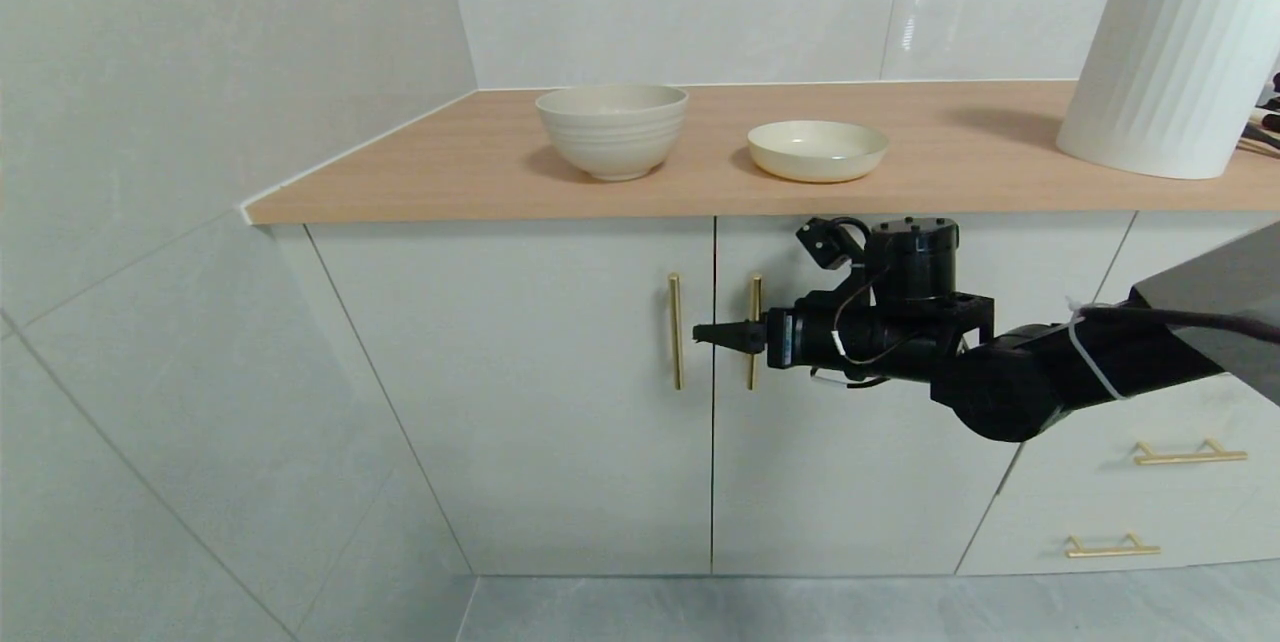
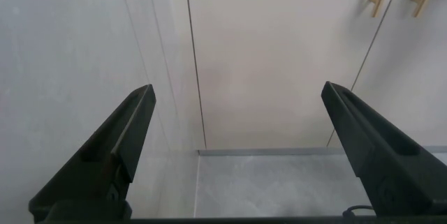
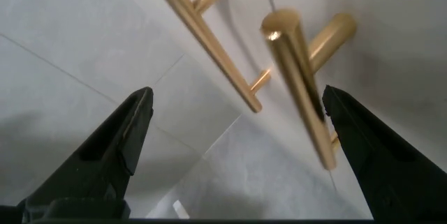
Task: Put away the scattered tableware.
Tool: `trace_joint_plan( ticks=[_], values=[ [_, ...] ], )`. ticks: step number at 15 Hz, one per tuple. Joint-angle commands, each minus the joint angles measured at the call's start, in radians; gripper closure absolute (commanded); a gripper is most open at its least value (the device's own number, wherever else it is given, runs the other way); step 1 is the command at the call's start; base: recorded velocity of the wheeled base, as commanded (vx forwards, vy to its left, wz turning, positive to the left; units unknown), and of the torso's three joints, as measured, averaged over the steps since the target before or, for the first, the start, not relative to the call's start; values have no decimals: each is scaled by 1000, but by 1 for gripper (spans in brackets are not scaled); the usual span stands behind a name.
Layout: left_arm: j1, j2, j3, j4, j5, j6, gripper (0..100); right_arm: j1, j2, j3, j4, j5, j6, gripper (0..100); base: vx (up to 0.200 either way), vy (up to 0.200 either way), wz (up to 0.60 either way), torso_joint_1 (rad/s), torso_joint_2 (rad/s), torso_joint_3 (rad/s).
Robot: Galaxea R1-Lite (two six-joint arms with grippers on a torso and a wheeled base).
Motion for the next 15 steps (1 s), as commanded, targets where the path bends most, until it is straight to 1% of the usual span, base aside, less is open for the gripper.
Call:
trace_joint_plan(
  ticks=[1, 6, 9, 12, 13, 14, 15],
  values=[
    [0, 0, 0, 0, -1, 0, 0, 3, -9, 19, -2, 4, 0, 0, 0, 0, 0, 0, 0, 0],
    [0, 0, 0, 0, 1, 0, 0, 25, -29, 53, -13, 14, 1, 0, 0, 0, 0, 0, 0, 0],
    [0, 0, 0, 0, 1, 0, 0, 32, -59, 101, -50, 58, 1, 0, 0, 0, 0, 0, 0, 0],
    [0, 0, 0, 0, 1, 0, 0, 40, -87, 142, -51, 87, 1, 0, 0, 0, 0, 0, 0, 0],
    [0, 0, 0, 0, -1, 0, 0, 40, -112, 185, -51, 106, 1, 0, 0, 0, 0, 0, 0, 0],
    [0, 0, 0, 0, 1, 0, 0, 40, -122, 200, -51, 119, 0, 0, 0, 0, 0, 0, 0, 0],
    [0, 0, 0, 0, 1, 0, 0, 43, -145, 233, -51, 161, 0, 0, 0, 0, 0, 0, 0, 0]
  ],
)
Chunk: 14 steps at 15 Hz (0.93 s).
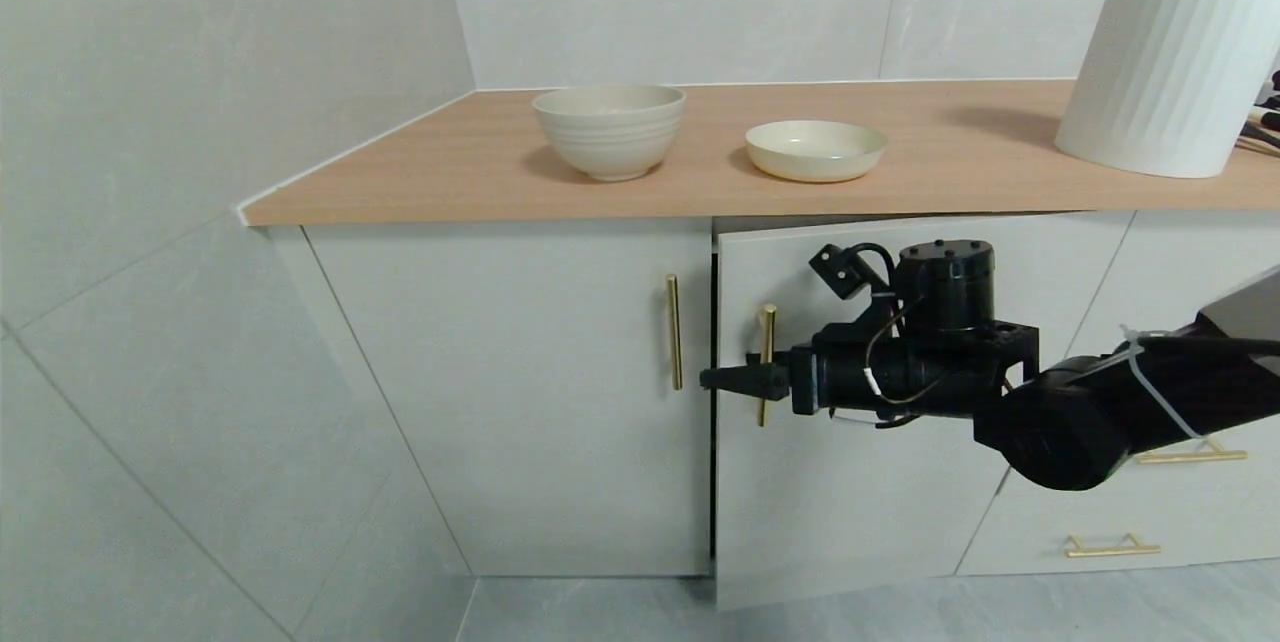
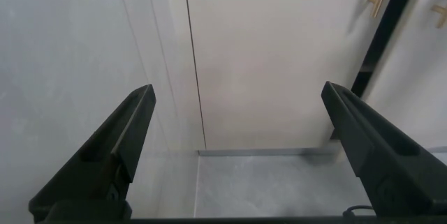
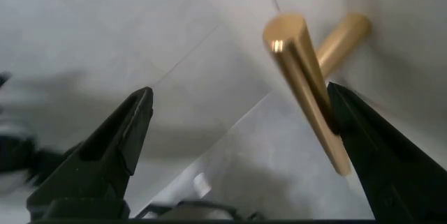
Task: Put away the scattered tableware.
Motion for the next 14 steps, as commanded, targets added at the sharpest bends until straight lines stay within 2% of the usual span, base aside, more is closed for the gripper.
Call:
trace_joint_plan(
  ticks=[1, 8, 10, 14],
  values=[
    [0, 0, 0, 0, 0, 0, 0, 16, -55, 60, 3, 29, -1, 0, 0, 0, 0, 0, 0, 0],
    [0, 0, 0, 0, 0, 0, 0, 74, -289, 306, 1, 61, -1, 0, 0, 0, 0, 0, 0, 0],
    [0, 0, 0, 0, 0, 0, 0, 74, -363, 393, 1, 101, -2, 0, 0, 0, 0, 0, 0, 0],
    [0, 0, 0, 0, -1, 1, 0, 74, -453, 528, 1, 106, -4, 0, 0, 0, 0, 0, 0, 0]
  ],
)
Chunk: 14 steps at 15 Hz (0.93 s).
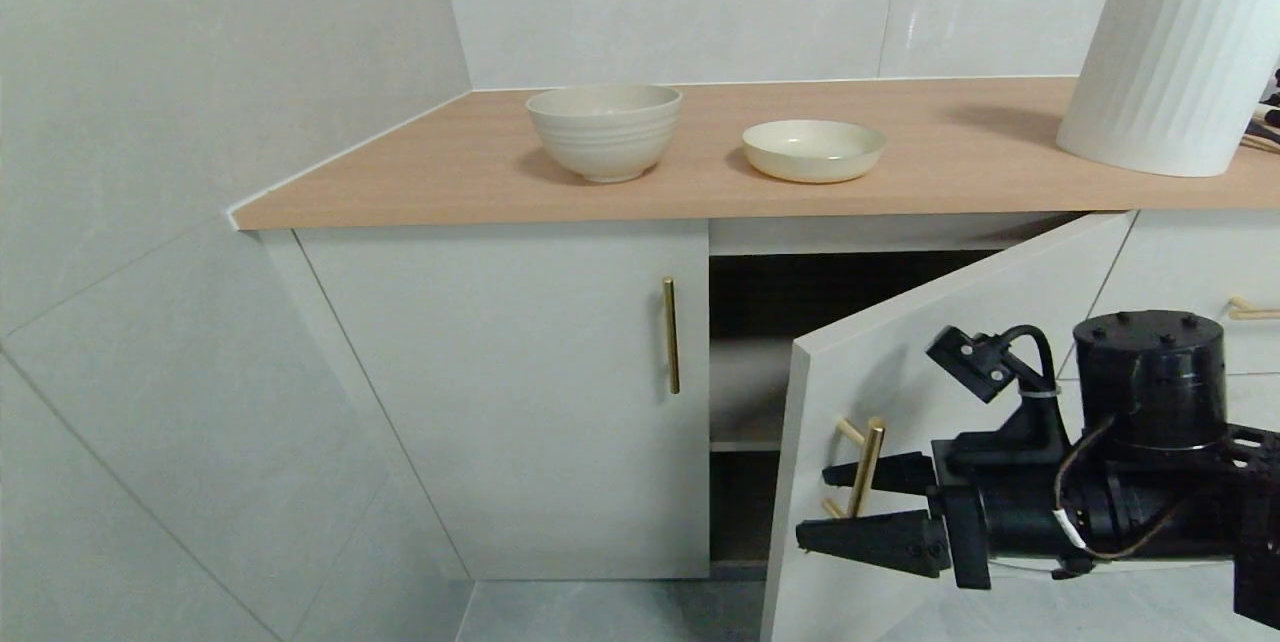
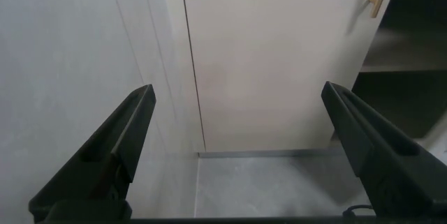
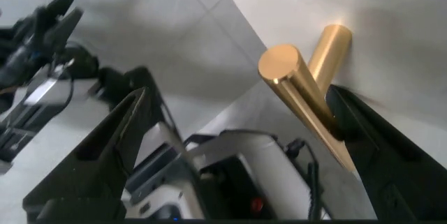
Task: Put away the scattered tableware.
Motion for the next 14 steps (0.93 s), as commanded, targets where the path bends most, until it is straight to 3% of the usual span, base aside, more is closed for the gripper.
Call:
trace_joint_plan(
  ticks=[1, 5, 8, 9, 12, 14],
  values=[
    [0, 0, 0, -1, 0, 1, 0, 2, -74, 60, 1, 13, 1, 0, 0, 0, 0, 0, 0, 0],
    [0, 0, 2, 1, -3, 47, 0, 2, -132, 112, 1, 13, 1, 0, 0, 0, 0, 0, 0, 0],
    [0, 4, -75, 12, -15, 72, 0, 9, -187, 160, 1, 13, 2, 0, 0, 0, 0, 0, 0, 0],
    [0, 96, -181, 45, -75, 110, 0, 12, -216, 178, 3, 13, 4, 0, 0, 0, 0, 0, 0, 0],
    [0, 405, -402, 53, -92, 108, 0, 12, -224, 184, 1, 13, 4, 0, 0, 0, 0, 0, 0, 0],
    [-17, 736, -558, 42, -94, 112, 0, 12, -221, 188, 3, 13, 2, 0, 0, 0, 0, 0, 0, 0]
  ],
)
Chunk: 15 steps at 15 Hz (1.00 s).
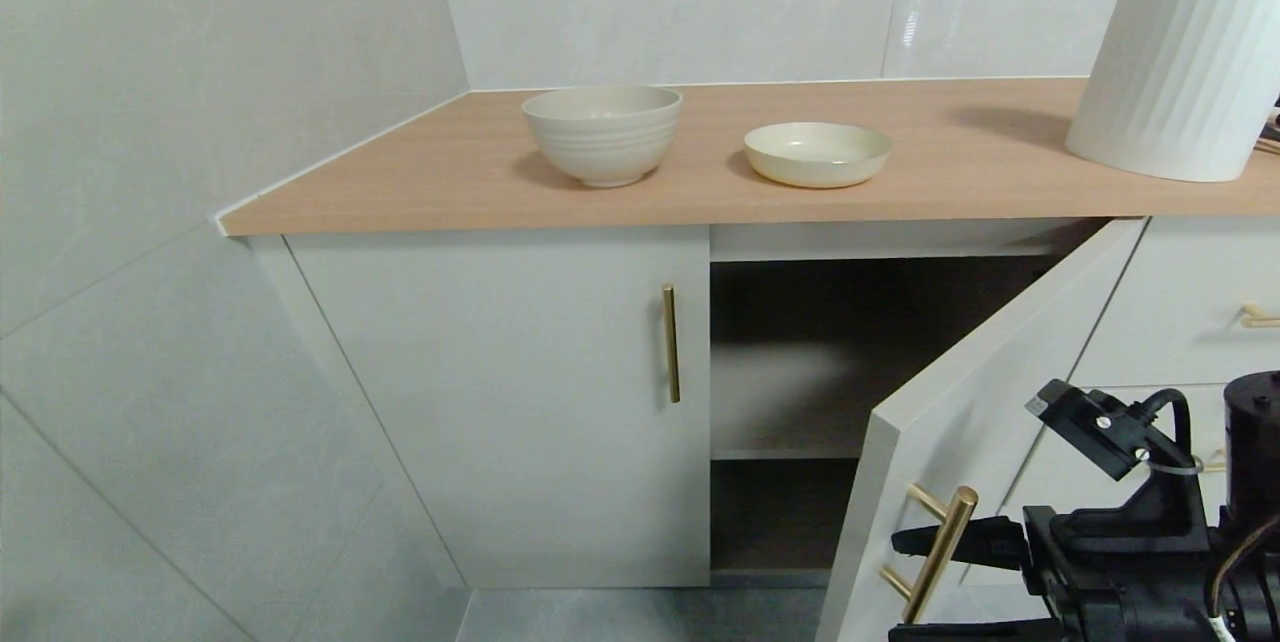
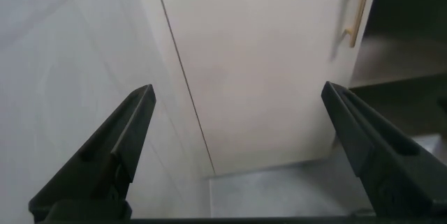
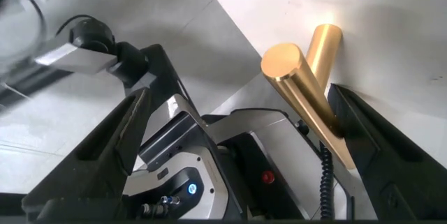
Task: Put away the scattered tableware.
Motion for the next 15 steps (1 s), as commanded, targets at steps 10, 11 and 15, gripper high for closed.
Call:
trace_joint_plan(
  ticks=[10, 11, 15],
  values=[
    [-451, 967, -393, -145, 109, -175, 0, 0, -10, 37, -7, 3, -3, 0, 0, 0, 0, 0, 0, 0],
    [-494, 989, -399, -146, 105, -197, 0, 0, -8, 39, -7, 3, -3, 0, 0, 0, 0, 0, 0, 0],
    [-641, 1119, -399, -281, 31, -271, 0, 0, -15, 43, -9, 3, -5, 0, 0, 0, 0, 0, 0, 0]
  ],
)
